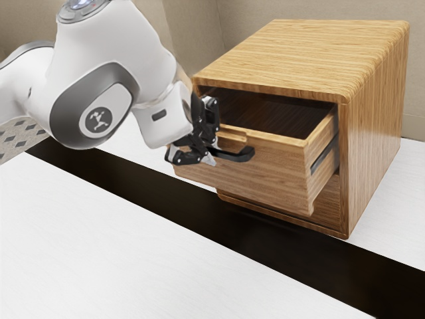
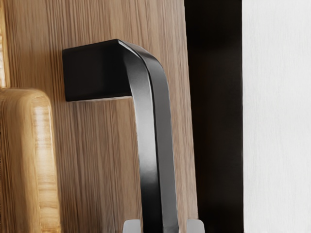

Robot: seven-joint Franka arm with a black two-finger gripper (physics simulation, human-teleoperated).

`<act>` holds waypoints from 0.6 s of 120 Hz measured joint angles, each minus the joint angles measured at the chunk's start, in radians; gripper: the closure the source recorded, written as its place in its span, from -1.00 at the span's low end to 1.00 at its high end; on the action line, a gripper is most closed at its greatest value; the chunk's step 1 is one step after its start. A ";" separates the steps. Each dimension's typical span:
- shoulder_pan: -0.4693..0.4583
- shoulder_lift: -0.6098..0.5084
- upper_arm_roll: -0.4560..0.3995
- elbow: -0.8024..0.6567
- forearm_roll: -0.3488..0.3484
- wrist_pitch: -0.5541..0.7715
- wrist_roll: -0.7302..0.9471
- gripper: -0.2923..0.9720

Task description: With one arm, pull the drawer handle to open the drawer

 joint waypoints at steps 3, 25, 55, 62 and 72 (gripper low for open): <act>0.001 -0.012 0.000 -0.012 0.000 0.001 -0.001 0.70; 0.009 -0.116 -0.027 -0.114 0.002 0.005 -0.013 0.69; 0.010 -0.212 -0.063 -0.219 0.004 0.002 -0.032 0.71; 0.010 -0.242 -0.074 -0.245 0.004 0.000 -0.038 0.71; 0.008 -0.286 -0.080 -0.278 0.004 -0.007 -0.047 0.71</act>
